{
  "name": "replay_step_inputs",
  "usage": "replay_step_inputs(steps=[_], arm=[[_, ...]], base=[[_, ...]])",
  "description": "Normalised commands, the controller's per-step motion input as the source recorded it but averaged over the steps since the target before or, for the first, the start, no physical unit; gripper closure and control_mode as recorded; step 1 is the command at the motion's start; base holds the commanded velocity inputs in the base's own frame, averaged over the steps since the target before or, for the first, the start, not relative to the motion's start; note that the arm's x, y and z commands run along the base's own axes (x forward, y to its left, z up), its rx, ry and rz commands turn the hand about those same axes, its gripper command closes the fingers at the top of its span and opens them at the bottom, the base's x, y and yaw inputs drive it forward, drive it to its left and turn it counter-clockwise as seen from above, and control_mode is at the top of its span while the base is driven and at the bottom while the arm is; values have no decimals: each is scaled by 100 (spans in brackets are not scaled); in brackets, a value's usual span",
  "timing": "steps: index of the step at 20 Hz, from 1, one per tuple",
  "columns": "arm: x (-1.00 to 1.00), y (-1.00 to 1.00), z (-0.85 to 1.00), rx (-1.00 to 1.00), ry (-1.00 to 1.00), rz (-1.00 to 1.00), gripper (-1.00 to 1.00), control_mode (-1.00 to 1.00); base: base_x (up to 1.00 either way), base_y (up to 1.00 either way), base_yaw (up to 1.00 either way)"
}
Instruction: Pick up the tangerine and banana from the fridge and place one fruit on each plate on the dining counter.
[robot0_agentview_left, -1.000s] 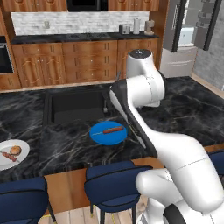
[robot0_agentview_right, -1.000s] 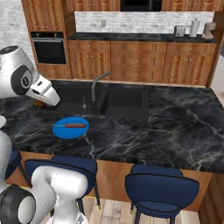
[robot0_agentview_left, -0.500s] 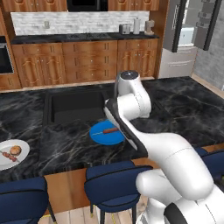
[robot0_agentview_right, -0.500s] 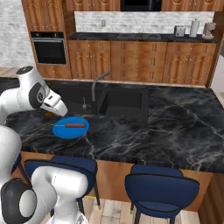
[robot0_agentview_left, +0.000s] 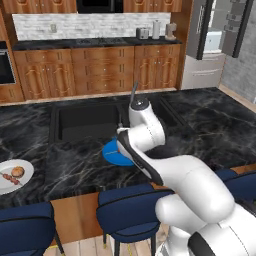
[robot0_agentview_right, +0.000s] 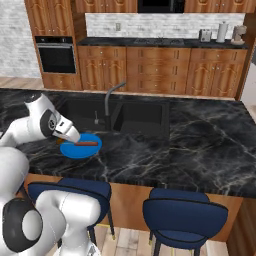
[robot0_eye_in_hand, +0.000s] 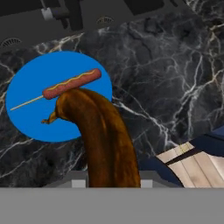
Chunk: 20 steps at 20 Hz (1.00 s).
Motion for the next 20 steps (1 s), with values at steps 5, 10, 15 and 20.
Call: replay_step_inputs(steps=[5,10,15,20], arm=[[32,0,-42,3,5,1,100,-100],[42,0,-39,8,0,3,100,-100],[43,3,-28,4,0,2,100,-100],[33,15,-26,0,6,0,100,-100]], base=[[0,0,0],[0,0,0],[0,0,0],[0,0,0]])
